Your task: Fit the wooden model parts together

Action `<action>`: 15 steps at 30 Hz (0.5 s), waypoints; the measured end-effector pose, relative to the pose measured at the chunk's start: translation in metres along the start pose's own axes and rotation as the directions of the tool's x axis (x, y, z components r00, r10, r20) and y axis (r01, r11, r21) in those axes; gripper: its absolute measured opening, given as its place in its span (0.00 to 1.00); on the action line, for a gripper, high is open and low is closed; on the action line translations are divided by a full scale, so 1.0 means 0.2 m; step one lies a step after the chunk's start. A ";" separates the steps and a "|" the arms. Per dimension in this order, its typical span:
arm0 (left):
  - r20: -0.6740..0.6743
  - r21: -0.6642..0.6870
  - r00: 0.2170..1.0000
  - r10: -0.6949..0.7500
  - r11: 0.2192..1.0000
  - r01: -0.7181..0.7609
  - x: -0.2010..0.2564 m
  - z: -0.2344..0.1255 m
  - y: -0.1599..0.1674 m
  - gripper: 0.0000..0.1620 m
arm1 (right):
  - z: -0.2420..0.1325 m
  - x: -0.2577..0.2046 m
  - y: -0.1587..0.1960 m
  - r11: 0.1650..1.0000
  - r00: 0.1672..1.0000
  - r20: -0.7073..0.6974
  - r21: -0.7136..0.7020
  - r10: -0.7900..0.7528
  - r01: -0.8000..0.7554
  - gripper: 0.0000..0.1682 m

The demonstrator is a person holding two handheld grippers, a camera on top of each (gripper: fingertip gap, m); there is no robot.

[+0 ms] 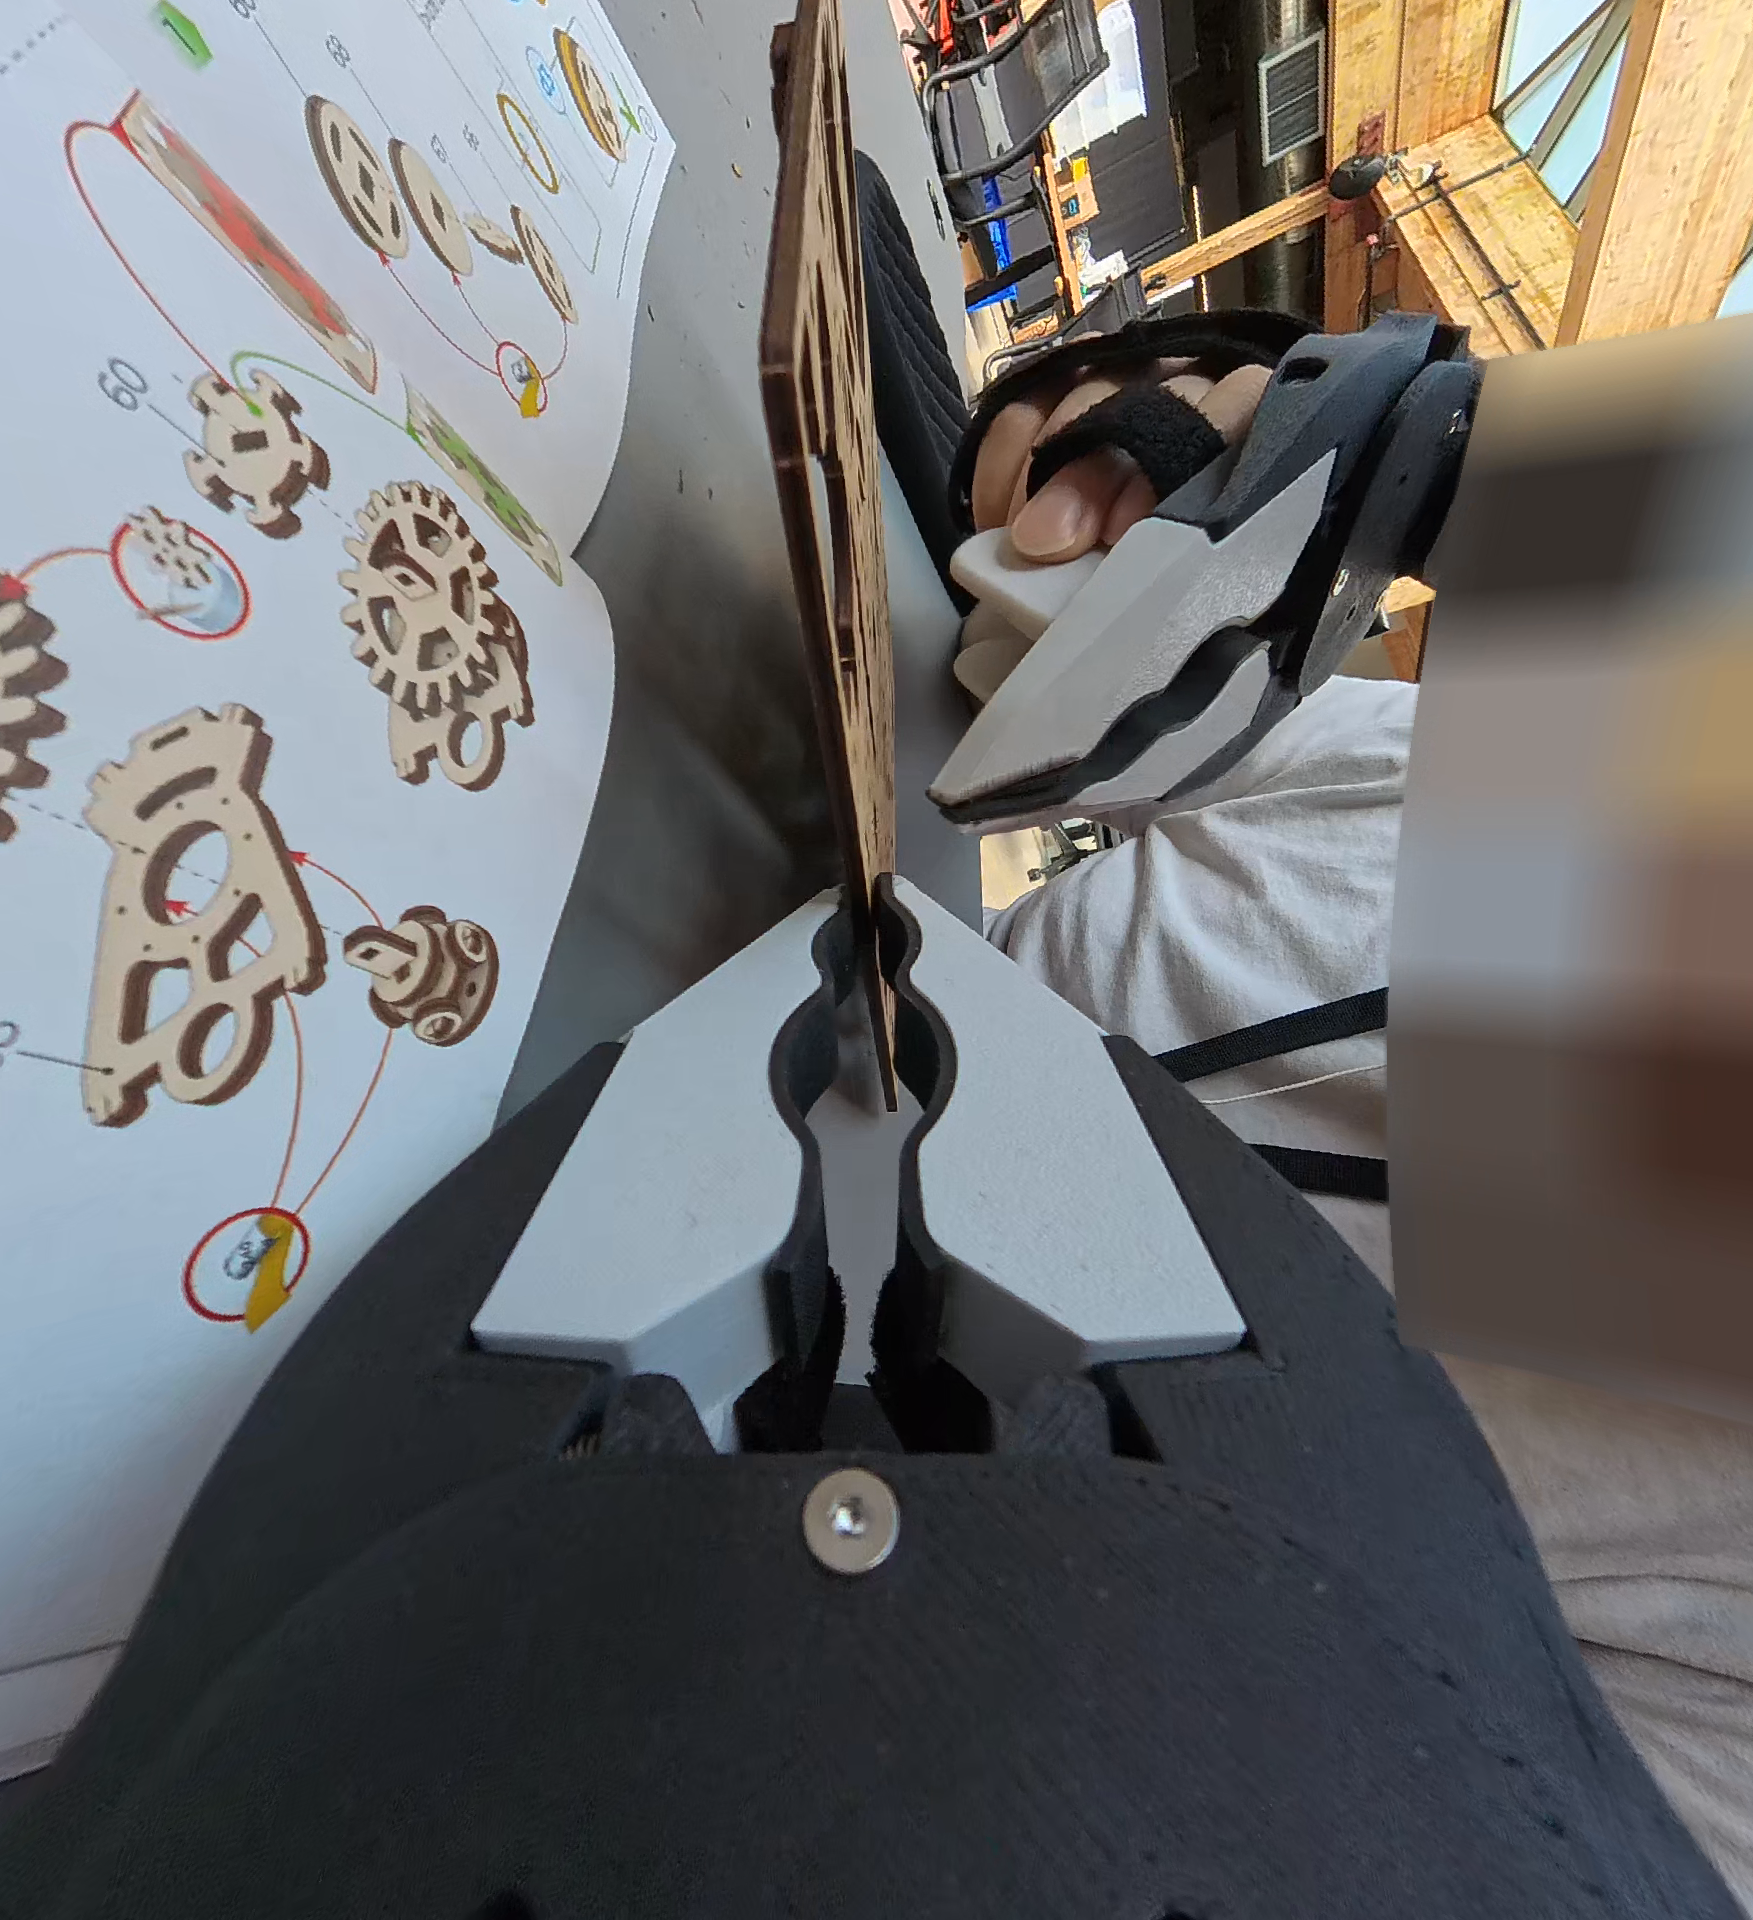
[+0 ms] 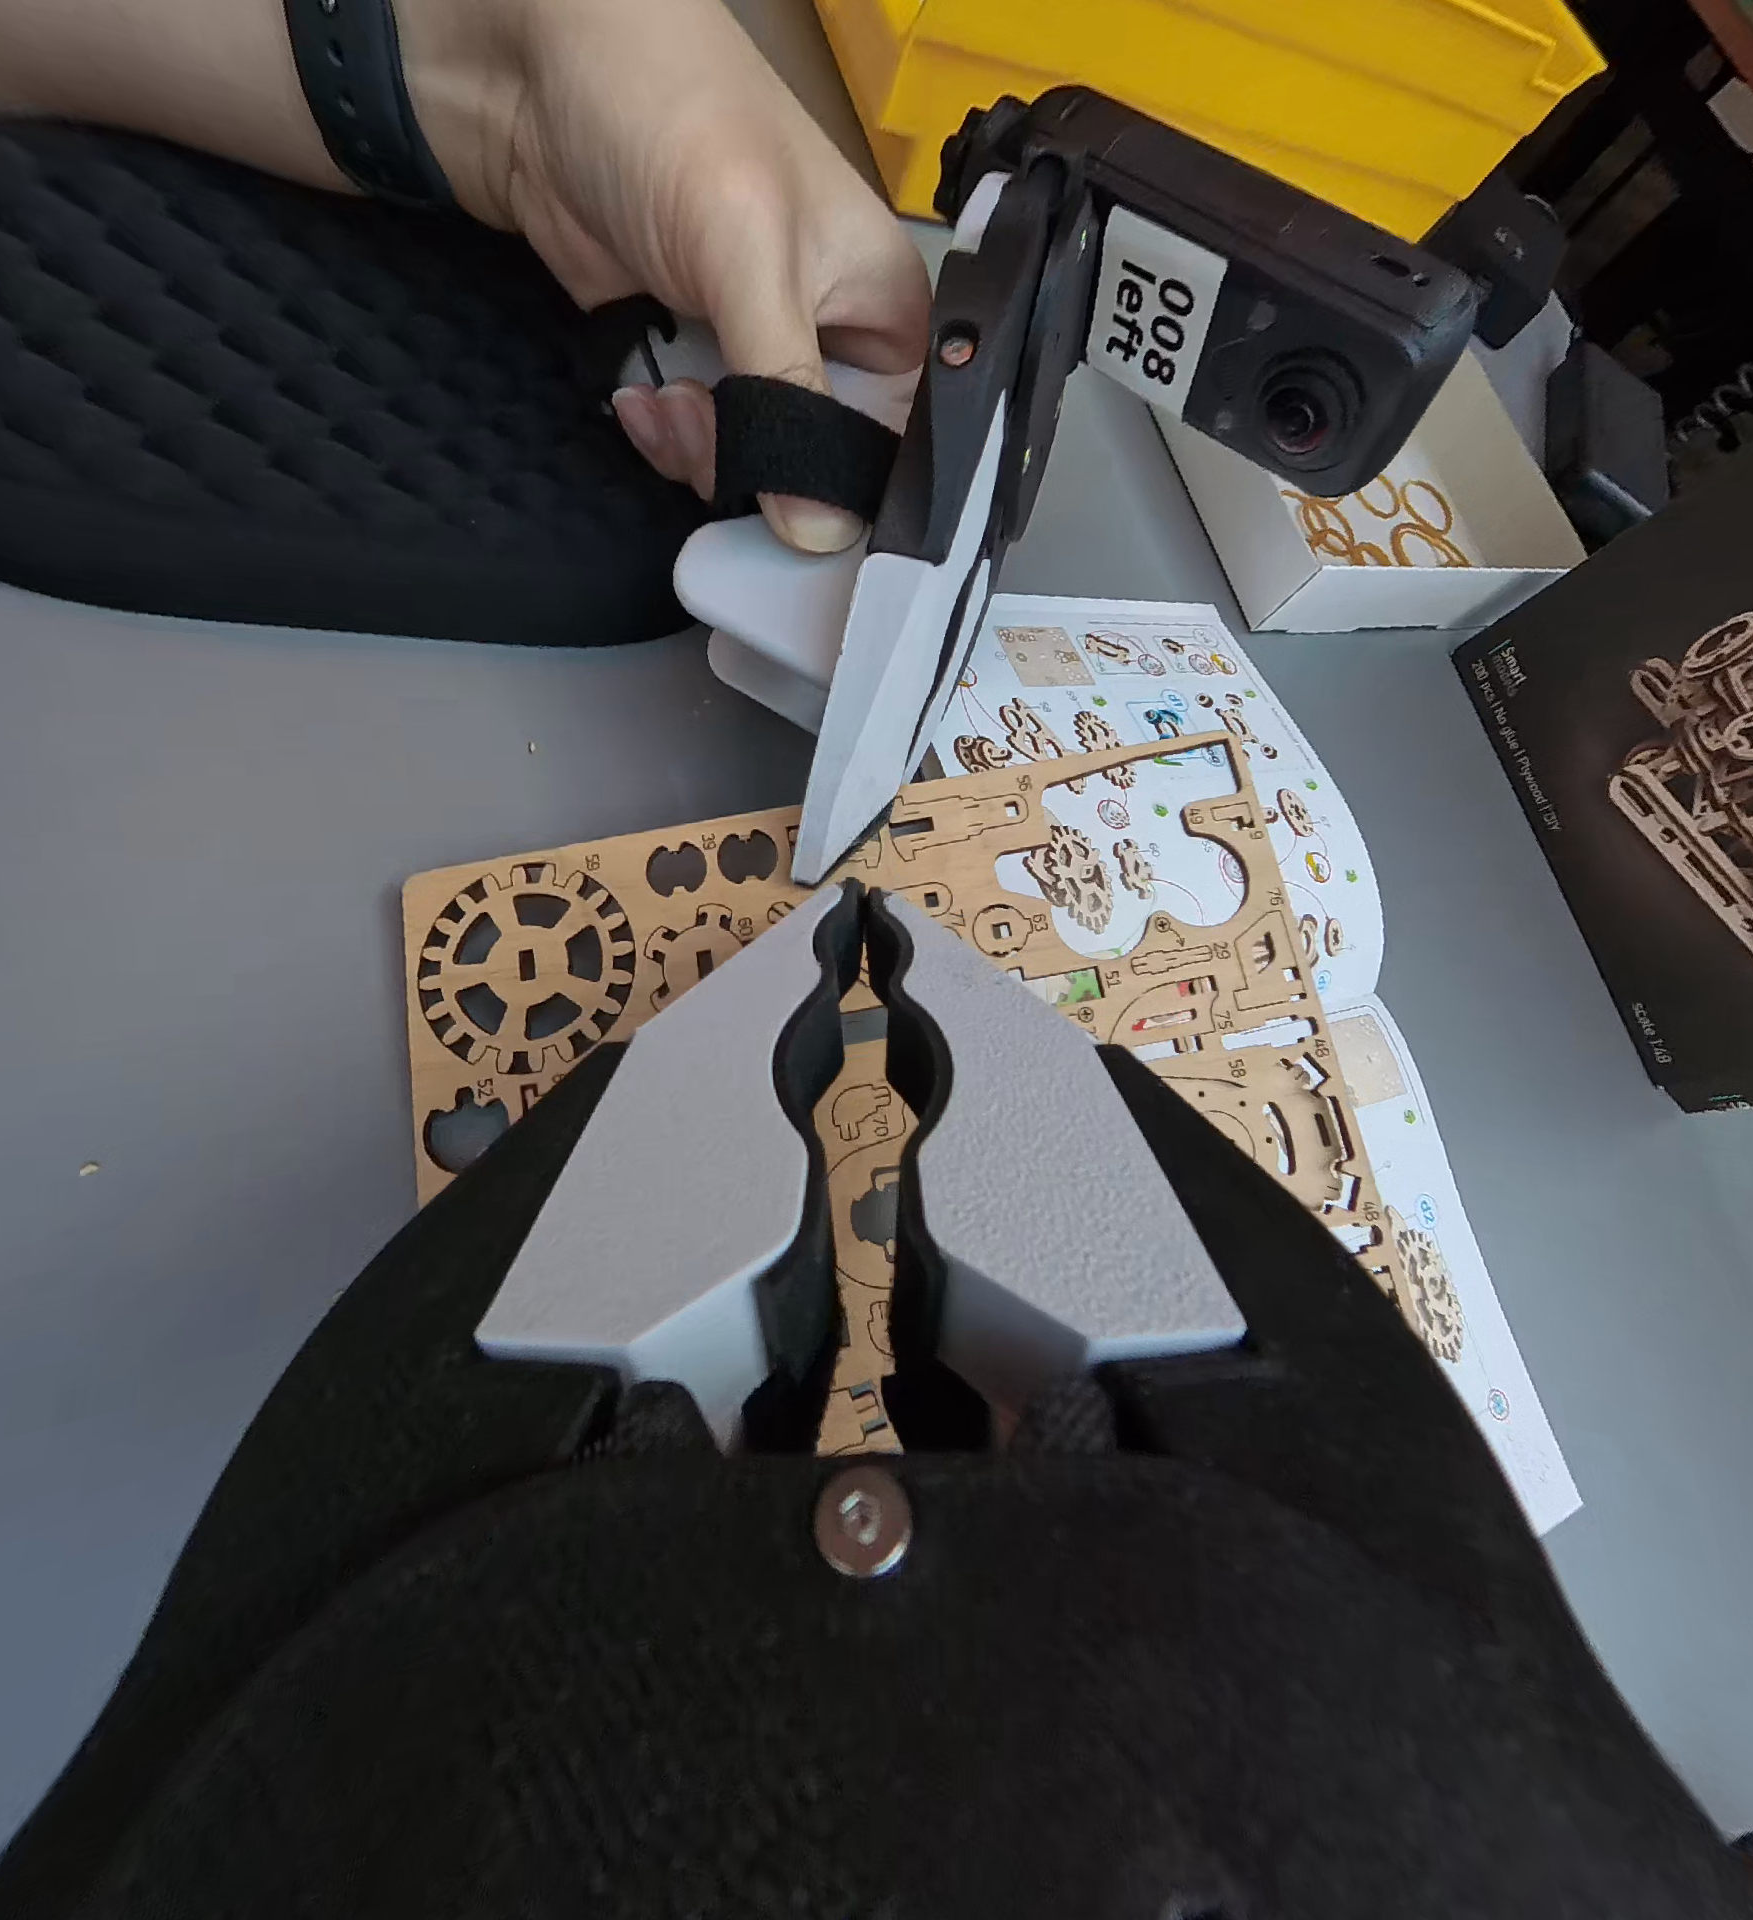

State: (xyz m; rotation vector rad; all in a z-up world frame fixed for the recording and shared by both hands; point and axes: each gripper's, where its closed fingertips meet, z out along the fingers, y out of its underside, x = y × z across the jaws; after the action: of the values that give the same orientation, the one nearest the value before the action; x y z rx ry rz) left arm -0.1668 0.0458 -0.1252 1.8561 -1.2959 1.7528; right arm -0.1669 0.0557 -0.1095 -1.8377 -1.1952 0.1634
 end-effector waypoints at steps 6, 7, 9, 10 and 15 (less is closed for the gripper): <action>-0.012 0.003 1.000 -0.020 1.000 0.020 0.00 0.00 0.00 0.00 | 0.05 -0.02 0.04 0.996 0.997 -0.025 -0.060 -0.069 0.067 0.00; -0.015 0.004 1.000 -0.019 1.000 0.019 0.00 0.00 0.00 0.00 | 0.04 -0.02 0.03 0.997 0.998 -0.027 -0.057 -0.058 0.057 0.00; 0.000 0.001 1.000 -0.012 1.000 0.012 -0.01 0.00 0.00 0.00 | 0.05 -0.02 0.04 0.997 0.999 -0.021 -0.068 -0.037 0.035 0.00; -0.002 0.002 1.000 -0.013 1.000 0.013 -0.01 0.00 0.00 0.01 | 0.06 -0.02 0.05 0.997 1.000 -0.018 -0.069 -0.023 0.021 0.00; 0.017 -0.006 1.000 0.003 1.000 -0.003 -0.01 0.00 0.01 0.01 | 0.06 -0.03 0.06 0.997 1.000 -0.019 -0.083 0.000 -0.001 0.00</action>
State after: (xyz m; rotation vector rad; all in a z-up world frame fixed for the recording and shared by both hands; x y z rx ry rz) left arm -0.1674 0.0463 -0.1282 1.8715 -1.3089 1.7362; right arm -0.1682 0.0579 -0.1275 -1.9074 -1.2041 0.0977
